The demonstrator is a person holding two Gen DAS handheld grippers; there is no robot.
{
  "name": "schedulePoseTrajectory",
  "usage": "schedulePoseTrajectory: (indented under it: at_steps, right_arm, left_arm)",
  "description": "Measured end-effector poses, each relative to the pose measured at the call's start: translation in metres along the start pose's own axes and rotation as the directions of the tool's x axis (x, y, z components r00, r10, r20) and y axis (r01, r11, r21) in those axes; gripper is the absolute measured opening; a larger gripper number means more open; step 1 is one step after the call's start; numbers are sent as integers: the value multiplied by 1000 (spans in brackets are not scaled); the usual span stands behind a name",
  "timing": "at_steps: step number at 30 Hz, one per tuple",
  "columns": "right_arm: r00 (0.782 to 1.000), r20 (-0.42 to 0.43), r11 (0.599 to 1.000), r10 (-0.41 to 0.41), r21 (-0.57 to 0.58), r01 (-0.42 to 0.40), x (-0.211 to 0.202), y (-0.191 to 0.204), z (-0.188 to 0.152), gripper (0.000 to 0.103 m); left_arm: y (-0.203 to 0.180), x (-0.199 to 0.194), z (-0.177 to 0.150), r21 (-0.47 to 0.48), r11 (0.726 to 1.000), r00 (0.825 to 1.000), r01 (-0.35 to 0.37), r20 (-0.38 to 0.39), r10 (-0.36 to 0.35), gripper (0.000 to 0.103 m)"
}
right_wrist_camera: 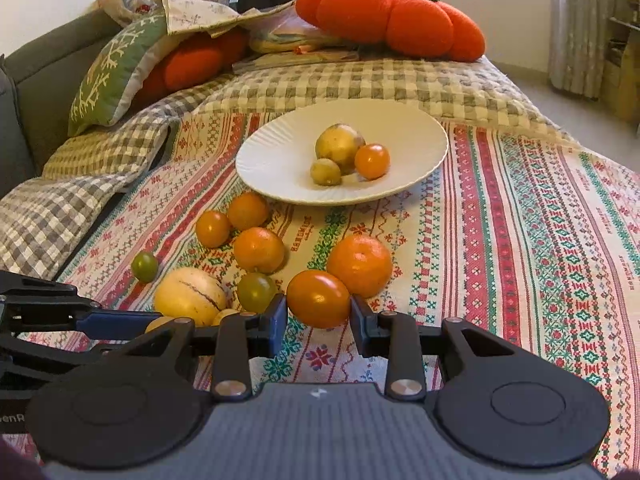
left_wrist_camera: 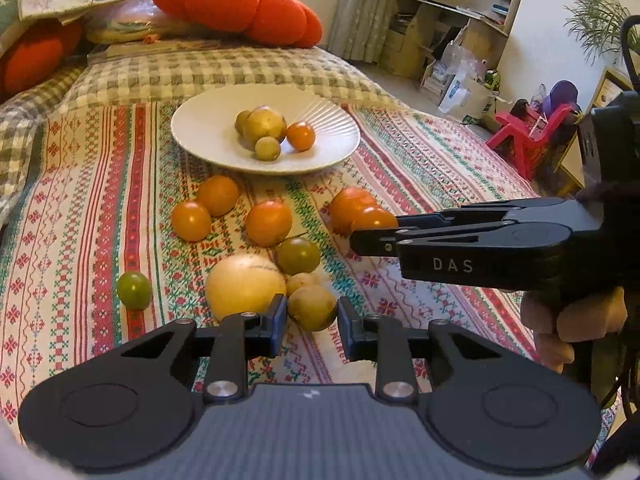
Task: Organize fruits
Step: 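Carry both held fruits up and over the white plate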
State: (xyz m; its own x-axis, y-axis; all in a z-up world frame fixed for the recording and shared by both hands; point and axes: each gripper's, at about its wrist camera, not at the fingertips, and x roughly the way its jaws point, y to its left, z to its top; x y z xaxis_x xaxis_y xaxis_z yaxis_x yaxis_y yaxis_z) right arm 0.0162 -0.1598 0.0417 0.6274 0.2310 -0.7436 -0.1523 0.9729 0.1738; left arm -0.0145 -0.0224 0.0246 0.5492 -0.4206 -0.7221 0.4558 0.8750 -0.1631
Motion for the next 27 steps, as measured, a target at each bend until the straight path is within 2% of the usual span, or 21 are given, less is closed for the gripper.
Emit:
schedulePoseTrajectory:
  at_steps: [8,14,20,27]
  right_arm:
    - [999,42,1000,20,17,-21,-7,-1,7,30]
    - [997,69,1000,21,4,-21,-9,-11,16,30]
    - [997,75,1000,6,7,-6,-5,-20,25,30]
    - [995,97,1000,-2,-12,3,5,-26,43,30]
  left_arm:
    - [1,-6,12,-2,1000,999,12,50,-12,18]
    - [8,-8,30,-2,1000,995,-7,97,7,18]
    - [21,1,51,-18,1000,992,-20,128,22,18]
    - [33,24,79,16,999,989,-34,147,31,18]
